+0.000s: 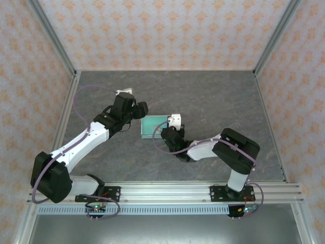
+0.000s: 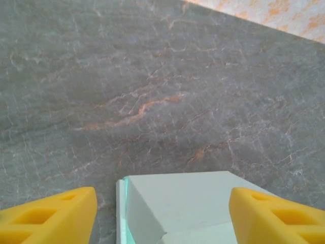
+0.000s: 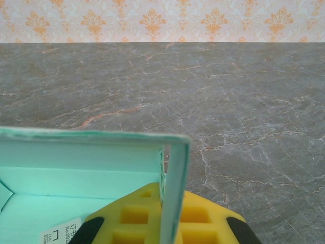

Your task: Fold the paper box

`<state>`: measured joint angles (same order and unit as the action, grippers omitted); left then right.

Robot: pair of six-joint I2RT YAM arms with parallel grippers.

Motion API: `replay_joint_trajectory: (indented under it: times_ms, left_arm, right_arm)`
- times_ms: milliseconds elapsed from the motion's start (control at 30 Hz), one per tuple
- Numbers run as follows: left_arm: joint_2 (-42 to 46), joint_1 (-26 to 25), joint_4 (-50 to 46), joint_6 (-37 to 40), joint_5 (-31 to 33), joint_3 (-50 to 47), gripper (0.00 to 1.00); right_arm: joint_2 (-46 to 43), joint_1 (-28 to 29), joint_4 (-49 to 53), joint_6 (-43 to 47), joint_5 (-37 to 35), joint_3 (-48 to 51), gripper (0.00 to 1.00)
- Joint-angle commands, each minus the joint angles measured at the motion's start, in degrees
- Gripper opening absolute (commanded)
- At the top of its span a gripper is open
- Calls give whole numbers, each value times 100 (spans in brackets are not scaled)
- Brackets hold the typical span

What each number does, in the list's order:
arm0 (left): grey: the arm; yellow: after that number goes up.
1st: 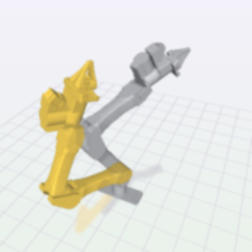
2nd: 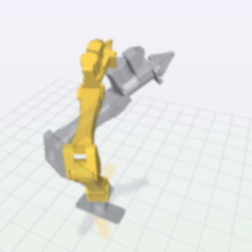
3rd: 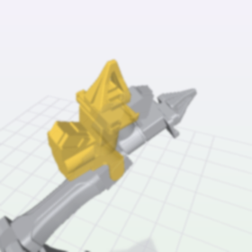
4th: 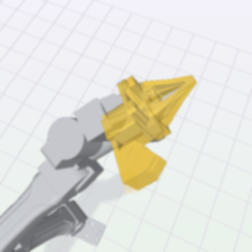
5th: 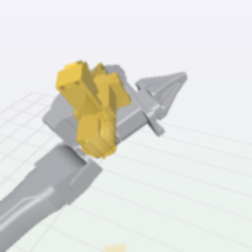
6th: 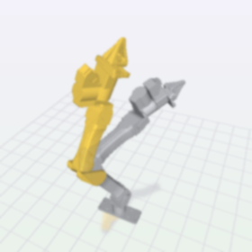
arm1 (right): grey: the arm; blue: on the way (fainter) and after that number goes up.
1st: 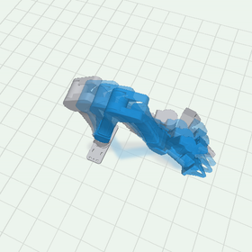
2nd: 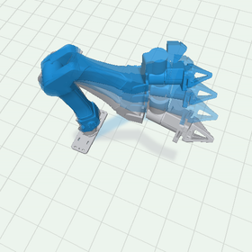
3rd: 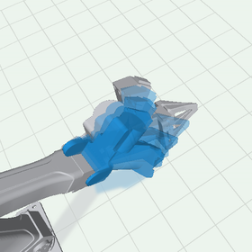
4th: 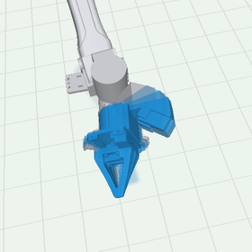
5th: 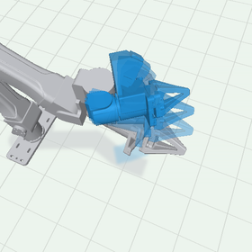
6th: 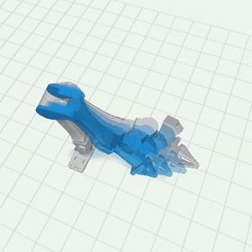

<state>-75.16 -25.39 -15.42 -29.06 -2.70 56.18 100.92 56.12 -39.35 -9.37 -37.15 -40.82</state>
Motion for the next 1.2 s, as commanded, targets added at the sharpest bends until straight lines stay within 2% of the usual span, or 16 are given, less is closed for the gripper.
replay_joint_trajectory:
  times_ms: [0, 533, 867, 1167]
  left_arm:
    - [7, 57, -155, -56, -369, 0, 65]
    - [-138, 60, 121, -75, -653, -468, 53]
    - [-137, 60, 260, -124, -762, -763, 52]
    - [-194, 56, 357, -111, -726, -994, 51]
  right_arm:
    - [91, -32, 534, 62, -158, -32, 1]
    - [91, -31, 603, 46, -177, -84, 1]
    - [93, -31, 618, 6, -204, -50, 2]
    - [17, 30, 651, 62, -228, 17, 6]
